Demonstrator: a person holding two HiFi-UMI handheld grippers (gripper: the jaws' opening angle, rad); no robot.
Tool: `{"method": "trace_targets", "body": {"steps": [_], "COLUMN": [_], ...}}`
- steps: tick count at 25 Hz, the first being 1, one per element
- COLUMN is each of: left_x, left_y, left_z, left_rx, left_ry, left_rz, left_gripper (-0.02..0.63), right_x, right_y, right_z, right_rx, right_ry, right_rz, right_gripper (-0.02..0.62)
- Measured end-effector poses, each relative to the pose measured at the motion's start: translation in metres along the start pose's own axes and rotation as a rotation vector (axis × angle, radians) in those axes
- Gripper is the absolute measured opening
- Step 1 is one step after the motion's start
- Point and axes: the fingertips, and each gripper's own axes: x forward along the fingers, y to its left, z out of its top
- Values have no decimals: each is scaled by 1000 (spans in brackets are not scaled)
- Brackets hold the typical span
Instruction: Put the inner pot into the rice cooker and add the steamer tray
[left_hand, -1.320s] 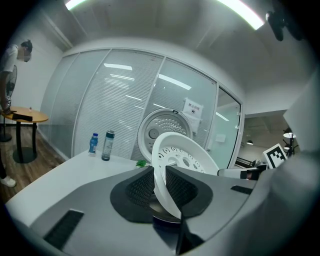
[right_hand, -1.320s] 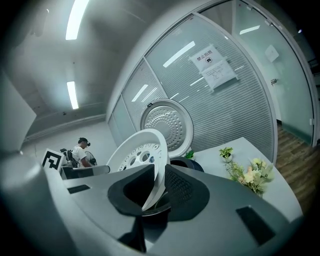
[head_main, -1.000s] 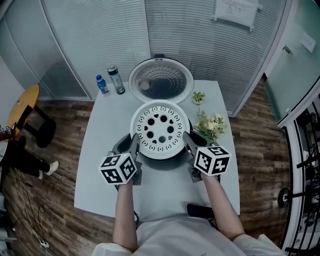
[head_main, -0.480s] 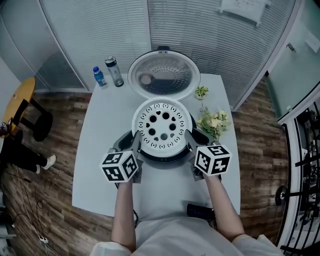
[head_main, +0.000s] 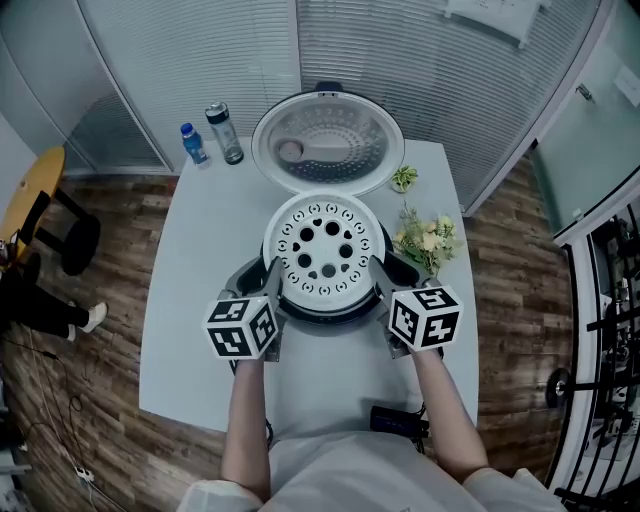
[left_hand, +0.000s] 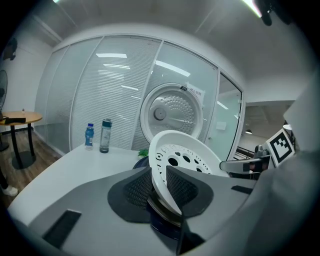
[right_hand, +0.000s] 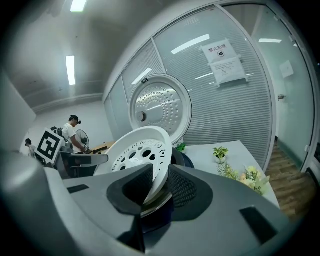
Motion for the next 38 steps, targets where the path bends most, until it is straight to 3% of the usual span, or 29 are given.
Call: {"method": "trace_targets", "body": {"steps": [21,28,38], "left_x": [14,16,10], "left_y": [4,4,7], "left_z": [-16,-22,-21], "left_rx": [136,253,248], "left_ry": [102,125,113], "left_rz": [46,86,105], "left_gripper": [127,133,133], "right_x": [7,9,2], "right_y": [-5,0,4], "right_z": [-8,-11,-7], "right_rx": [-155,-232,-212], "right_ry": [84,82,52], "right_rz": [-85,-125,-115], "right_gripper": [114,112,112]}}
